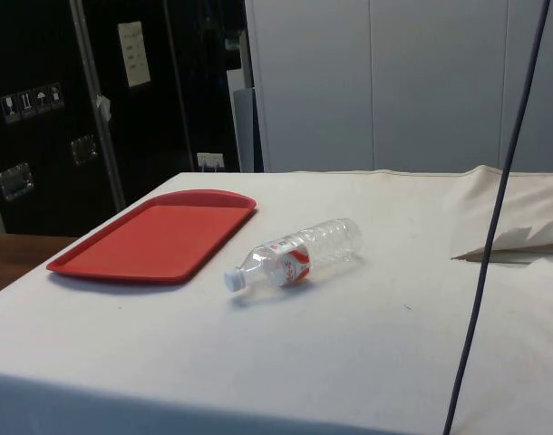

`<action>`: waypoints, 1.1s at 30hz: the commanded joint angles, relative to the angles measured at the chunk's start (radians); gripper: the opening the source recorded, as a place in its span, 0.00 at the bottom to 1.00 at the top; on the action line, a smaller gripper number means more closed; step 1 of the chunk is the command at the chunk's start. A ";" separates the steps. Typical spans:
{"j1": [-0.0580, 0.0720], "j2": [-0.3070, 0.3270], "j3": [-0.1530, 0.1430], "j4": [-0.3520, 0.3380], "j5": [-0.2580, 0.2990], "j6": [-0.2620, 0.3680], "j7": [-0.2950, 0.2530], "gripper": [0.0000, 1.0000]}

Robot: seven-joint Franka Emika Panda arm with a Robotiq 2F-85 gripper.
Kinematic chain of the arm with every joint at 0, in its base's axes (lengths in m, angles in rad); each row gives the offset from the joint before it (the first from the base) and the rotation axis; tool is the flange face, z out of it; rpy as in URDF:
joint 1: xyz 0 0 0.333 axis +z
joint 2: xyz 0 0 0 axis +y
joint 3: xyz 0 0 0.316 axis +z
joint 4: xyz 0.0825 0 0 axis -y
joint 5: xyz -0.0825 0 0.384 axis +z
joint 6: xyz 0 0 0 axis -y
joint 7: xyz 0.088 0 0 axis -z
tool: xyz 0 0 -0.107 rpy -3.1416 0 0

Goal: Place the bottle upright on the tray.

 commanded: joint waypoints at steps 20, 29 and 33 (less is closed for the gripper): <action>0.001 0.000 0.021 -0.017 0.002 0.015 -0.096 1.00; 0.002 0.009 0.025 -0.033 0.001 0.023 -0.100 1.00; 0.001 0.013 0.029 -0.051 -0.003 0.034 -0.100 1.00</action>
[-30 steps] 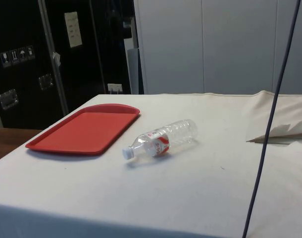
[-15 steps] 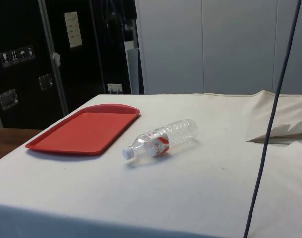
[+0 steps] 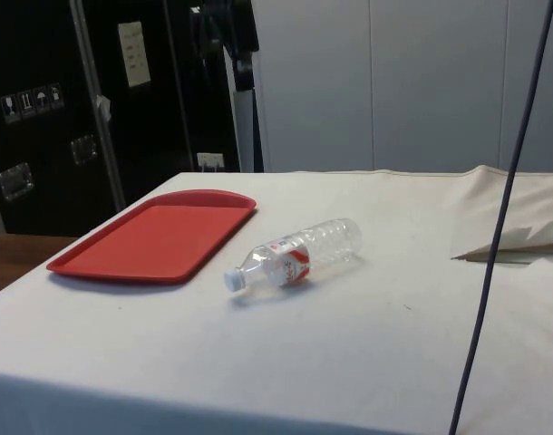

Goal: Place the bottle upright on the tray.

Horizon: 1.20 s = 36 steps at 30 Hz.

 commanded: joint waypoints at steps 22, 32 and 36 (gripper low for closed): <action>0.002 0.028 0.027 -0.121 -0.060 0.128 -0.002 1.00; 0.001 0.034 0.034 -0.183 -0.078 0.196 -0.006 1.00; 0.000 0.037 0.034 -0.196 -0.067 0.209 -0.011 1.00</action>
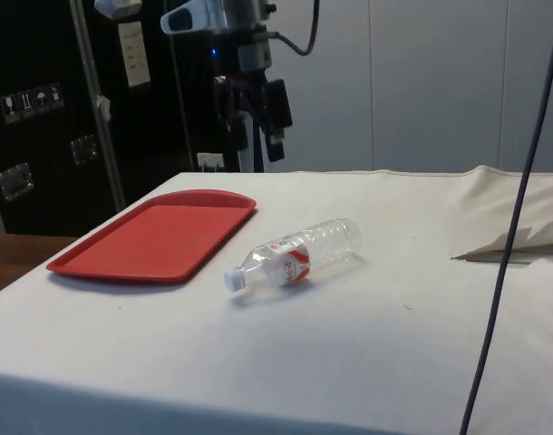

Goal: Place the bottle upright on the tray.

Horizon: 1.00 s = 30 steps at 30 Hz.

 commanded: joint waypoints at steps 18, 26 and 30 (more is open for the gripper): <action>-0.011 -0.017 -0.012 -0.163 0.030 0.241 -0.028 1.00; -0.014 -0.007 -0.025 -0.169 0.109 0.259 -0.101 1.00; -0.016 -0.002 -0.031 -0.182 0.188 0.286 -0.171 1.00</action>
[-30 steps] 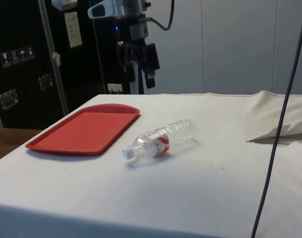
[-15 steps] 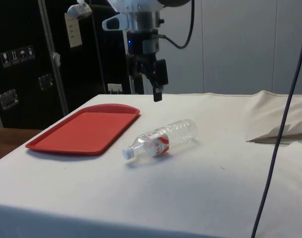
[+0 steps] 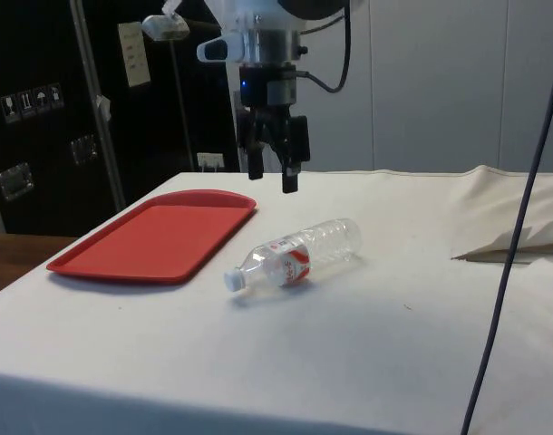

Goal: Place the bottle upright on the tray.

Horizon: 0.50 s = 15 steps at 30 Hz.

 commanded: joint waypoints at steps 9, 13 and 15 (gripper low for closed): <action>0.001 0.014 -0.006 -0.026 0.088 0.036 -0.085 1.00; 0.001 0.027 -0.006 -0.028 0.081 0.044 -0.086 1.00; 0.001 0.040 -0.006 -0.027 0.068 0.049 -0.085 1.00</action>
